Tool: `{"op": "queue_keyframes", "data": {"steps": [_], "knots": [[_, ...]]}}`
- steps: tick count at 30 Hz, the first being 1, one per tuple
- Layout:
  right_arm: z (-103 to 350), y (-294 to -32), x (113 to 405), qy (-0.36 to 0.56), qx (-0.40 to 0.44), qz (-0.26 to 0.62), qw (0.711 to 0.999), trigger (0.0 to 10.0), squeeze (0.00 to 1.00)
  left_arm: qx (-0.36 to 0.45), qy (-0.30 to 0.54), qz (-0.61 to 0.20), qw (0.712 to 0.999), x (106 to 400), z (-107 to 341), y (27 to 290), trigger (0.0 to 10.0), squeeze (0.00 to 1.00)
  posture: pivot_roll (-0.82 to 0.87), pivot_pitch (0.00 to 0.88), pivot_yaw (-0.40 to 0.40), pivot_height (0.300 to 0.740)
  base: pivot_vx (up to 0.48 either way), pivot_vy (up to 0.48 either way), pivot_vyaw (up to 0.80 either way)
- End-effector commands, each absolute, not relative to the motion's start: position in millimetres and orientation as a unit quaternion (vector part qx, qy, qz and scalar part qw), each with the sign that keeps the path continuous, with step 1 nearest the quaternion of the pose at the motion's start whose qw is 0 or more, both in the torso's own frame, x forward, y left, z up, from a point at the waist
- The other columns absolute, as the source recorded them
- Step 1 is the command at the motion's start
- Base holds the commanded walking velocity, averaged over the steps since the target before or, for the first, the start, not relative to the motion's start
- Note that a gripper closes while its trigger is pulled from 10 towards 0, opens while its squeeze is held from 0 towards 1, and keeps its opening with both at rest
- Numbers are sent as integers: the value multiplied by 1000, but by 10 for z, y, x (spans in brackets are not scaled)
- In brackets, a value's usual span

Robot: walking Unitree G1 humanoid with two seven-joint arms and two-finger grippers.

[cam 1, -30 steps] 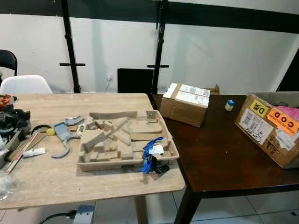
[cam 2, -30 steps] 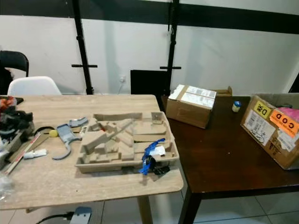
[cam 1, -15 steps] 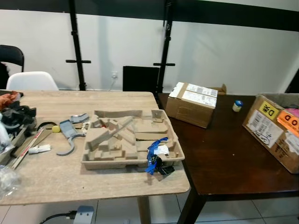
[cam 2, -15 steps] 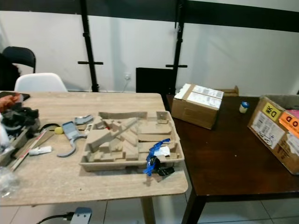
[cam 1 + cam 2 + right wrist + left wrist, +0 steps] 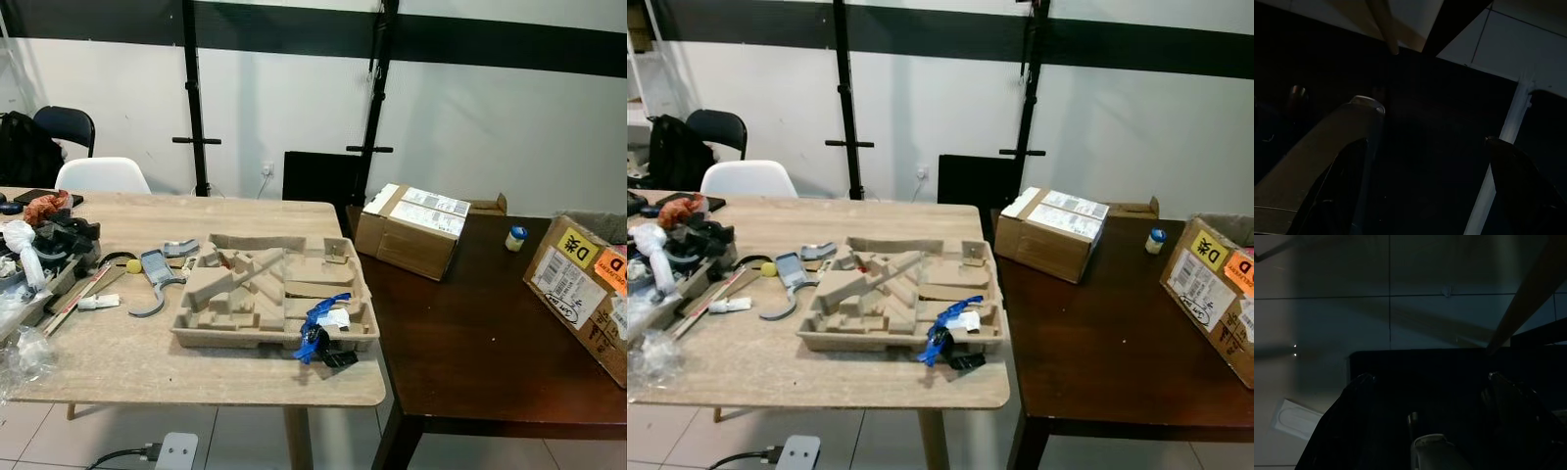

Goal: Picking trash to rubbish bin

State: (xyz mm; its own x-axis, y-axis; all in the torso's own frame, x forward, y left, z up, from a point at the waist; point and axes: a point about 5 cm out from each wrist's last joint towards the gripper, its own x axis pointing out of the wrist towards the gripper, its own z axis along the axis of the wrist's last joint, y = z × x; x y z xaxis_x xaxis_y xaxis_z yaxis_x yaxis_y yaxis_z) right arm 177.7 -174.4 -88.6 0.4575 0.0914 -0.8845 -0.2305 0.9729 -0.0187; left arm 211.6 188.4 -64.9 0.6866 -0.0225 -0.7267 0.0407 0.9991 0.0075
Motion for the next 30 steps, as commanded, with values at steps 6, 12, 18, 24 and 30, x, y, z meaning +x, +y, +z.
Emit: {"op": "queue_keyframes", "data": {"steps": [6, 12, 18, 24, 30], "knots": [[-891, -1750, 1765, 514, -72, 97, 850, 10000, 0, 11, 399, -22, 917, 2082, -671, 1854, 10000, 0, 69, 0, -49, 740, 0, -307, 0], [-891, -1749, 1765, 514, -72, 97, 849, 10000, 0, 9, 400, -22, 916, 2072, -677, 1851, 10000, 0, 68, 0, -49, 740, 0, -304, 0], [-892, -1748, 1762, 514, -72, 98, 849, 10000, 0, 9, 400, -22, 916, 2066, -680, 1854, 10000, 0, 68, 0, -50, 740, 0, -306, 0], [-894, -1749, 1758, 514, -72, 98, 849, 10000, 0, 9, 401, -23, 916, 2061, -682, 1854, 10000, 0, 67, 2, -49, 740, 0, -296, 0], [-897, -1751, 1752, 515, -72, 99, 849, 10000, 0, 9, 401, -23, 916, 2057, -684, 1854, 10000, 0, 68, 5, -50, 740, 0, -305, 0]]}}
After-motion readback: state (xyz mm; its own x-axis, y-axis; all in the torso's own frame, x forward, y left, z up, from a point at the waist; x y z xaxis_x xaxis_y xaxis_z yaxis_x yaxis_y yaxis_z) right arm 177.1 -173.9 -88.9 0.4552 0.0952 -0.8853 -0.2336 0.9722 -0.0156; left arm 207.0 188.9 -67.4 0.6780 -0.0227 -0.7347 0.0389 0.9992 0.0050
